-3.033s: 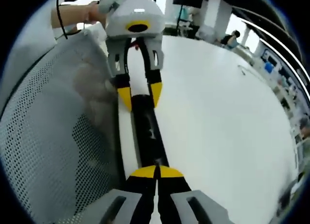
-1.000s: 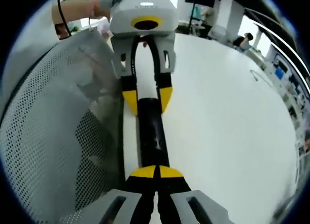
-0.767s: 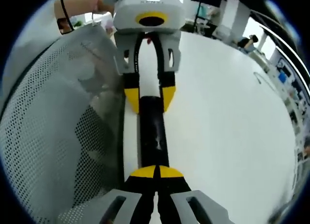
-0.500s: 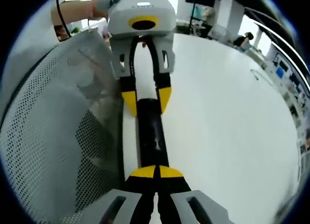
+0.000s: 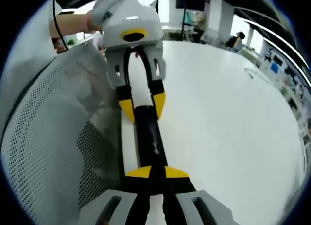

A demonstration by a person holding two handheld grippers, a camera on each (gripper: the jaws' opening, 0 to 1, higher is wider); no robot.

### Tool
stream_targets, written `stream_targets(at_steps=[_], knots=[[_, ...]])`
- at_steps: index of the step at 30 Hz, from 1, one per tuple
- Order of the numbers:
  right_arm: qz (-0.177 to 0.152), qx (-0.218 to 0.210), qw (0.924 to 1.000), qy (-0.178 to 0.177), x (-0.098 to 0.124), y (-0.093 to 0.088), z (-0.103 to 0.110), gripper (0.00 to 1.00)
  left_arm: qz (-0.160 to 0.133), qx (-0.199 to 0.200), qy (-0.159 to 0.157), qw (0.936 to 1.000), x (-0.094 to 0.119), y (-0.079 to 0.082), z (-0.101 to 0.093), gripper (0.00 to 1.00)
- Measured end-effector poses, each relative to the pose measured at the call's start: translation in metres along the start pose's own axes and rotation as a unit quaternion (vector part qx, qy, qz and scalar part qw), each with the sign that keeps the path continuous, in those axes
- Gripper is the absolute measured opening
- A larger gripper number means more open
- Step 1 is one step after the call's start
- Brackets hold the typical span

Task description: Press the specified remote control buttons in sequence, fully releasing each button before pressing the next.

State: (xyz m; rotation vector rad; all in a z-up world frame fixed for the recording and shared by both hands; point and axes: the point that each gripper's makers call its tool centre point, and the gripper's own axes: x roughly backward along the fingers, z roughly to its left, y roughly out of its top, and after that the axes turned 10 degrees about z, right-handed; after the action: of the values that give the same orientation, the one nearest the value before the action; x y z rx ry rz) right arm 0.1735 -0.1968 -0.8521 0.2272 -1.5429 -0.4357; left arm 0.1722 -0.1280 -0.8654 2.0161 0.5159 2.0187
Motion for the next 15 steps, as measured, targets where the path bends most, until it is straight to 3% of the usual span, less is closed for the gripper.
stream_targets(at_steps=[7, 15], knots=[[0.018, 0.020, 0.9996, 0.004, -0.0022, -0.0014, 0.0022, 0.06, 0.001, 0.000, 0.000, 1.0000, 0.0000, 0.0002, 0.0002, 0.24], [0.065, 0.053, 0.9963, 0.017, -0.0043, 0.0001, 0.0031, 0.06, 0.003, -0.002, 0.000, 1.0000, 0.0001, 0.0003, 0.0001, 0.24]])
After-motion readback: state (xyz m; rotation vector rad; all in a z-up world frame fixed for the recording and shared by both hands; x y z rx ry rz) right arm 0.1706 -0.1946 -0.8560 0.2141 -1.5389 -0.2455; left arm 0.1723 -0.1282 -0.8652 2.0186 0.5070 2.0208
